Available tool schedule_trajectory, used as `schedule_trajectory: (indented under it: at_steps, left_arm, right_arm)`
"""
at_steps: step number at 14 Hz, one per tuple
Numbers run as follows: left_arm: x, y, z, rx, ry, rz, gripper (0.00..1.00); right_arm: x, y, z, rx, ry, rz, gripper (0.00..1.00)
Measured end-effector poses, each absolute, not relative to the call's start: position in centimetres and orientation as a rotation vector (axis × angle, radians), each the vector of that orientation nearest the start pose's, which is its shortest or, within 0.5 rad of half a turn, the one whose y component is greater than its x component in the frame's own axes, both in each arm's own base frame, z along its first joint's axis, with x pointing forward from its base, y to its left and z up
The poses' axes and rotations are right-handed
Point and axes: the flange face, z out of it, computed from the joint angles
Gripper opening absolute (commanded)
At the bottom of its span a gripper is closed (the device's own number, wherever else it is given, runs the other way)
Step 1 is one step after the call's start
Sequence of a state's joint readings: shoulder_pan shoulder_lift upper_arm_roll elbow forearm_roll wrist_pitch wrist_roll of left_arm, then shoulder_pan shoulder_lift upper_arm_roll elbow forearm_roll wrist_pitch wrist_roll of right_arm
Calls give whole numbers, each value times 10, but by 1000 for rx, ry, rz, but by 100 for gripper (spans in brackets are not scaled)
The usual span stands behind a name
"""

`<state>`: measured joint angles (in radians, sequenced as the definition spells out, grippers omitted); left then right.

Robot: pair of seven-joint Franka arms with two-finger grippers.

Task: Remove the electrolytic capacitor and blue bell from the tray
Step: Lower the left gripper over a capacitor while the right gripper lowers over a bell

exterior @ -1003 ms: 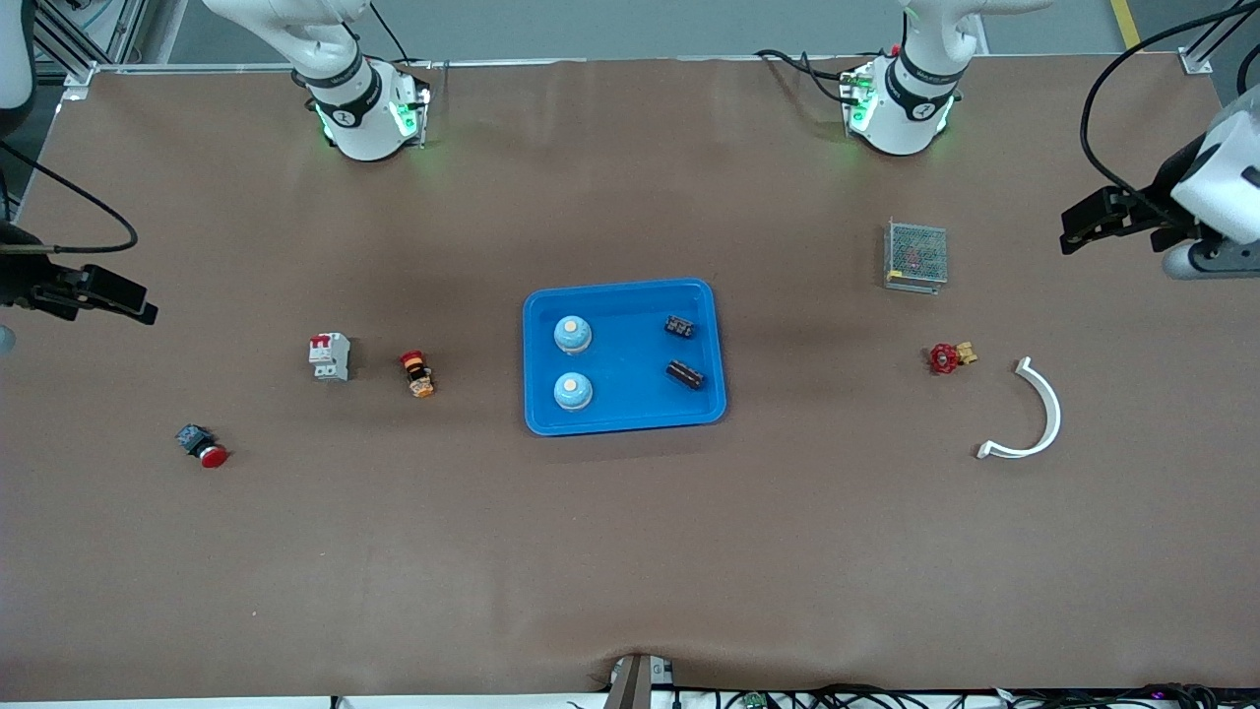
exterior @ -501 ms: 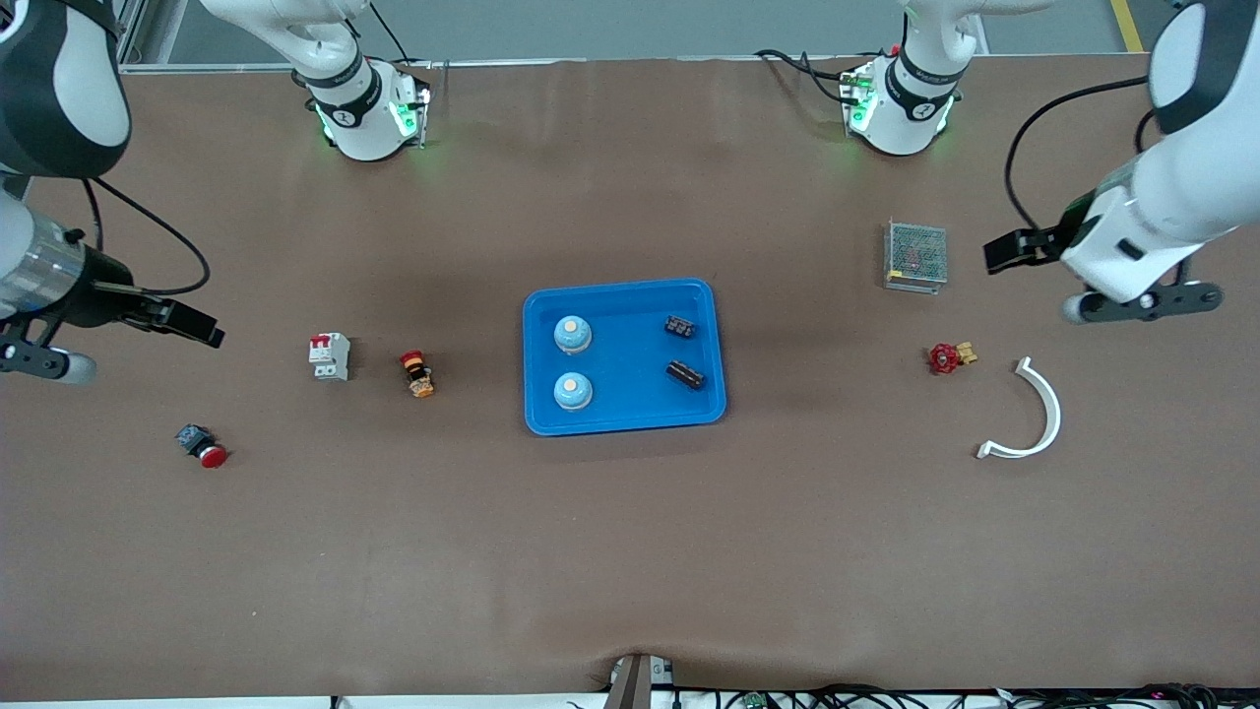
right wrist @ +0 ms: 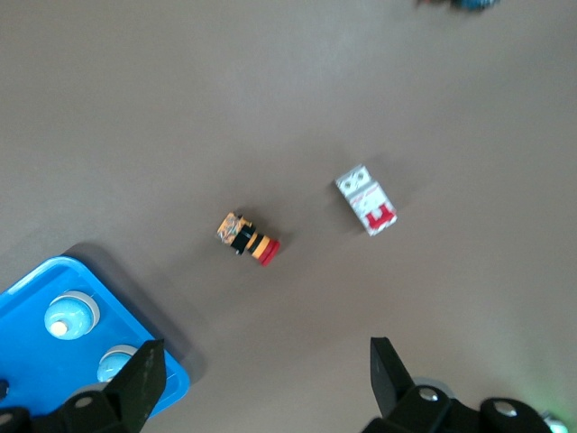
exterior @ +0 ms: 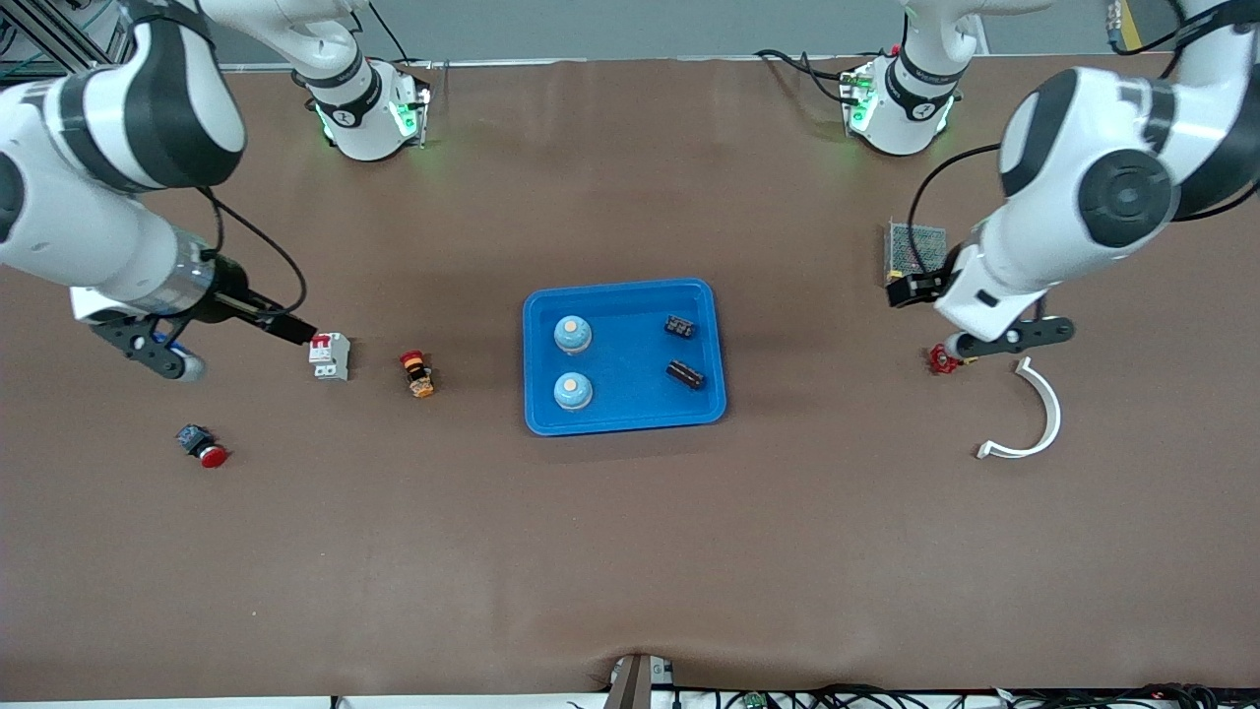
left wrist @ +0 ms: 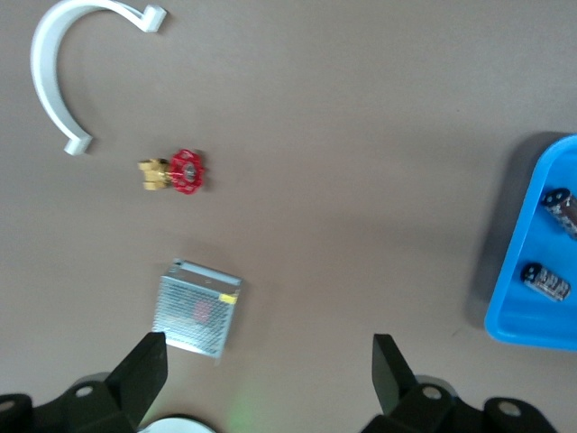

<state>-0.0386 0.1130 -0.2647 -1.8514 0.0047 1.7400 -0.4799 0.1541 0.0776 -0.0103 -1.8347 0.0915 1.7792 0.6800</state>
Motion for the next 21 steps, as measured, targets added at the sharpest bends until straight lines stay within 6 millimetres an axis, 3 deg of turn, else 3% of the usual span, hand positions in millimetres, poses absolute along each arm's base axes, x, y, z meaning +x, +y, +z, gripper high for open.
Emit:
schedule_trajectory:
  at_steps: [5,7,9,11,16,21]
  left_arm:
    - [515,-250,384,-3010,-546,317,100]
    - [510,-281,353,-3006,-647,322,100]
    - [508,-304,327,-3000,-755,320,100]
    - [503,-323,309,-2989,-850,317,100]
    - [489,-369,273,-2957,-1100,300,84]
    - [478,-398,247,-2908,-1348,296,75]
  right_arm:
    - [535,187,437,-2910,1059,133,100]
    - [524,217,426,-2870,1116,87,100]
    - [518,244,419,-2827,1169,50,100]
    - [518,273,398,-2817,1205,30,100]
    - [555,330,326,-2815,1378,-1,100]
    - [586,350,280,-2779,1491,2,100]
